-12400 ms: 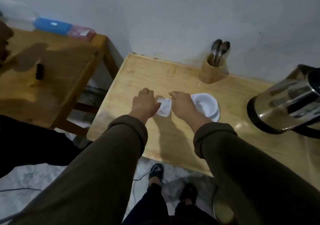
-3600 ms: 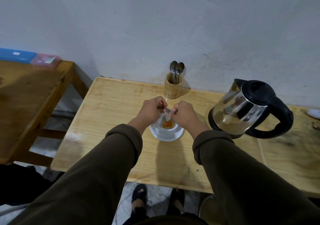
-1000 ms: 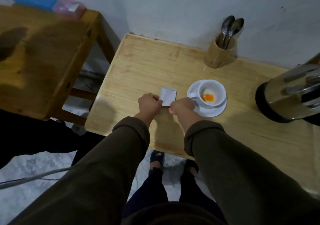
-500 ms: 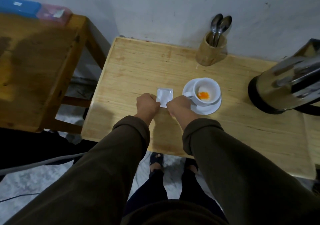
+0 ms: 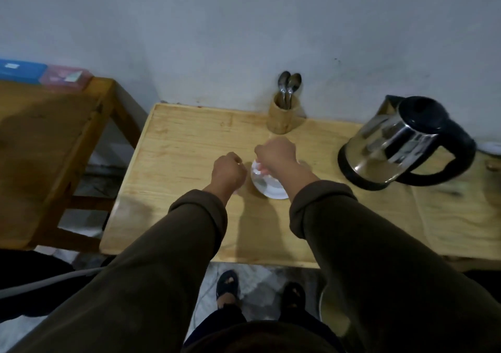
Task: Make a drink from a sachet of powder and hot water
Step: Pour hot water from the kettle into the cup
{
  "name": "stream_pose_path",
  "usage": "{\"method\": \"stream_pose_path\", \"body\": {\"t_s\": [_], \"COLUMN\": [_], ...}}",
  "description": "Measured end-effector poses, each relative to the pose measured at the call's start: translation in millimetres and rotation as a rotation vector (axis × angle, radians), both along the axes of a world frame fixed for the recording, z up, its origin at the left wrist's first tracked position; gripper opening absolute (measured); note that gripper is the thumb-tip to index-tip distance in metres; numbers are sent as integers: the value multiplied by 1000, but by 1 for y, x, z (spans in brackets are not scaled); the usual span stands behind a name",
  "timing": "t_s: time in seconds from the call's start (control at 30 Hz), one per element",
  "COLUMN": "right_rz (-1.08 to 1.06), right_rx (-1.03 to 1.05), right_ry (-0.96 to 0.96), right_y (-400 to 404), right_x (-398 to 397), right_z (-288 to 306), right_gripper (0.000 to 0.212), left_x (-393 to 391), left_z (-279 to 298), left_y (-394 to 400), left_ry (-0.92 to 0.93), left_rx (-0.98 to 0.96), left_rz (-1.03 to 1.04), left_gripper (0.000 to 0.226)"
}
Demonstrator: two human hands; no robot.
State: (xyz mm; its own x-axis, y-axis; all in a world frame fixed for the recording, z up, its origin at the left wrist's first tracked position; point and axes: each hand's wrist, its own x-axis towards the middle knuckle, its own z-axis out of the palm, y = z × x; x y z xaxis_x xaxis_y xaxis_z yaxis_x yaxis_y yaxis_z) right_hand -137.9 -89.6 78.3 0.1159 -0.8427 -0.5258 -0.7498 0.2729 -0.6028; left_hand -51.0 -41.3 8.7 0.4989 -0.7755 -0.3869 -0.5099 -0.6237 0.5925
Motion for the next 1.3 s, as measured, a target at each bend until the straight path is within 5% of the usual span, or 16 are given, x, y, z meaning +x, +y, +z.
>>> {"method": "stream_pose_path", "body": {"t_s": [0.27, 0.6, 0.97, 1.3], "right_rz": [10, -1, -109, -304], "right_rx": [-569, -873, -680, -398], "right_ry": [197, 326, 342, 63], "right_y": [-30, -63, -84, -114], "right_x": [-108, -237, -305, -324], "right_z": [48, 50, 37, 34], "right_gripper": [27, 30, 54, 29], "left_x": [-95, -185, -198, -198], "left_z": [21, -8, -29, -40], "left_y": [0, 6, -5, -1], "left_ry": [-199, -348, -245, -256], "left_rx": [-318, -61, 112, 107], "left_rz": [-32, -222, -108, -99], "left_gripper": [31, 39, 51, 59]}}
